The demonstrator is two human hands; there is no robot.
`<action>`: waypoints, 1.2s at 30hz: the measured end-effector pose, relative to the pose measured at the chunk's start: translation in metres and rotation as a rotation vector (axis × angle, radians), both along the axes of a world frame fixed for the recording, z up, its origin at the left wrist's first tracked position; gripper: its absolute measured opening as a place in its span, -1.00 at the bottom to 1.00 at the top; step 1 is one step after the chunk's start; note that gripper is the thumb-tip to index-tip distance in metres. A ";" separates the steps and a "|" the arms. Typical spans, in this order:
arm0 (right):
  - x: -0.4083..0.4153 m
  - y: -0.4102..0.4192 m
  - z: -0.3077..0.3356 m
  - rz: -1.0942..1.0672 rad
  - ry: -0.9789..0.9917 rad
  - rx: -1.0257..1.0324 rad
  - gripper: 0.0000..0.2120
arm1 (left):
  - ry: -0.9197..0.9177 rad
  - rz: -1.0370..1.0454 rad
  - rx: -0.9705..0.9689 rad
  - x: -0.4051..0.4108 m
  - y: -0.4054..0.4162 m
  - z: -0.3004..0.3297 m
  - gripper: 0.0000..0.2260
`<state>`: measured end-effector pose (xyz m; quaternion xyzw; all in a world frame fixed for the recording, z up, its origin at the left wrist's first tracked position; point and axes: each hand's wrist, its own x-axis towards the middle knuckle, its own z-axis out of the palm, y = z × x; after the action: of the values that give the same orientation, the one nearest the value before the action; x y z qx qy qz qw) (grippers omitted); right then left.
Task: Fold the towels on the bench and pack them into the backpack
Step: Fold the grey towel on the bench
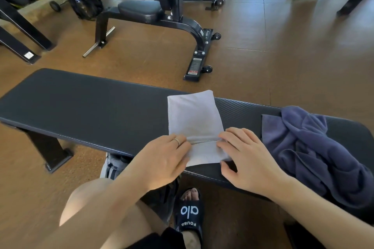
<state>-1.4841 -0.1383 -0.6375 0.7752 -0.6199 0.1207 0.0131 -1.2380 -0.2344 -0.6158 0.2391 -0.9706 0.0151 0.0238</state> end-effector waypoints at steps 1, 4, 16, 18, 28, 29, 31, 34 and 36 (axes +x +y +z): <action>-0.002 -0.002 0.002 0.025 0.027 0.024 -0.59 | -0.012 0.006 0.032 0.003 0.000 0.001 -0.67; -0.008 -0.010 0.005 0.070 0.057 0.055 -0.62 | -0.104 -0.001 0.030 0.010 -0.003 0.003 -0.49; -0.007 -0.026 0.021 -0.004 -0.204 0.047 -0.75 | 0.127 0.187 0.260 0.013 -0.011 0.019 -0.74; -0.007 -0.029 0.022 -0.058 -0.289 0.092 -0.84 | 0.177 0.301 0.438 0.012 -0.015 0.022 -0.90; 0.000 -0.055 0.009 -0.276 -0.481 0.182 -0.88 | 0.501 0.686 0.721 0.001 -0.019 0.009 -0.92; 0.002 -0.057 0.008 -0.293 -0.468 0.188 -0.86 | 0.503 0.705 0.705 0.000 -0.019 0.007 -0.93; 0.005 -0.061 0.007 -0.325 -0.436 0.208 -0.84 | 0.504 0.739 0.675 -0.002 -0.018 0.001 -0.95; 0.008 -0.061 0.005 -0.355 -0.362 0.217 -0.82 | 0.483 0.748 0.558 -0.005 -0.016 -0.006 -0.95; 0.010 -0.059 0.005 -0.350 -0.296 0.196 -0.80 | 0.464 0.759 0.507 -0.008 -0.013 -0.009 -0.94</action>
<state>-1.4742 -0.1969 -0.6329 0.6276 -0.7486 0.1680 -0.1326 -1.2456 -0.2474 -0.6244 0.5699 -0.7577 -0.2669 0.1726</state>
